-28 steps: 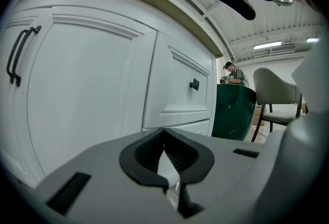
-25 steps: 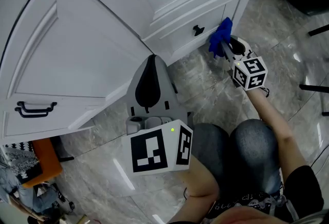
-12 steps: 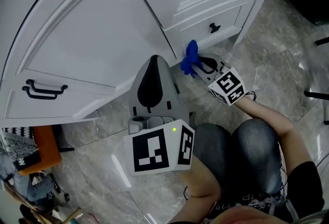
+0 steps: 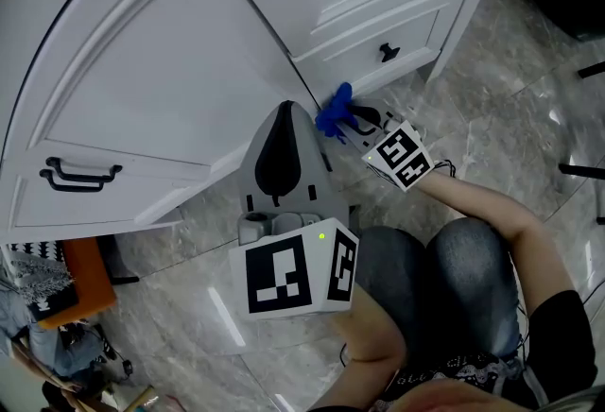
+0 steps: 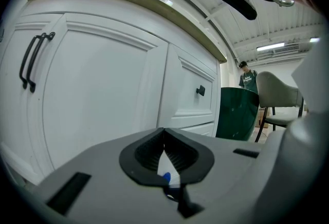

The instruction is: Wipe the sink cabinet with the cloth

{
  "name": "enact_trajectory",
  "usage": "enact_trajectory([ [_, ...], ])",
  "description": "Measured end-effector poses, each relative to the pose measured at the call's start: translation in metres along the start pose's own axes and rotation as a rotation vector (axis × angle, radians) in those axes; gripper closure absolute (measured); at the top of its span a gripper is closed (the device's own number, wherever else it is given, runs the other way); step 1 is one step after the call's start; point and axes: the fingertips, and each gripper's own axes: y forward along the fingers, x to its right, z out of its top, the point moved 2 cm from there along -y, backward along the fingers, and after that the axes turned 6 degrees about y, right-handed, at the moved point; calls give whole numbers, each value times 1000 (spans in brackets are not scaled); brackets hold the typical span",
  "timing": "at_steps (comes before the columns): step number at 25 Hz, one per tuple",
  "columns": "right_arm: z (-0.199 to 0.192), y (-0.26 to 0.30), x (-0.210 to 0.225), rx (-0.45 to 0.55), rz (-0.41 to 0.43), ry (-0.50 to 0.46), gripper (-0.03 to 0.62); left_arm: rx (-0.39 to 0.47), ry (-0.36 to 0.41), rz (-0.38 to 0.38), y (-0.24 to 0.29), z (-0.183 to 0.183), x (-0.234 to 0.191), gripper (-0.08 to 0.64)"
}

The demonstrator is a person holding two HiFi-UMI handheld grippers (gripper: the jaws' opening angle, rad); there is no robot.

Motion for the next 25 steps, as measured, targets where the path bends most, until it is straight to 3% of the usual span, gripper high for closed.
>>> enact_trajectory([
  [15,-4,-9,19,30,-48,-47,517,-9,6,-2,5,-2,4,554],
  [25,-12,-26,50,48,-133,-15,517,-13,5,-13,10,-5,7,554],
])
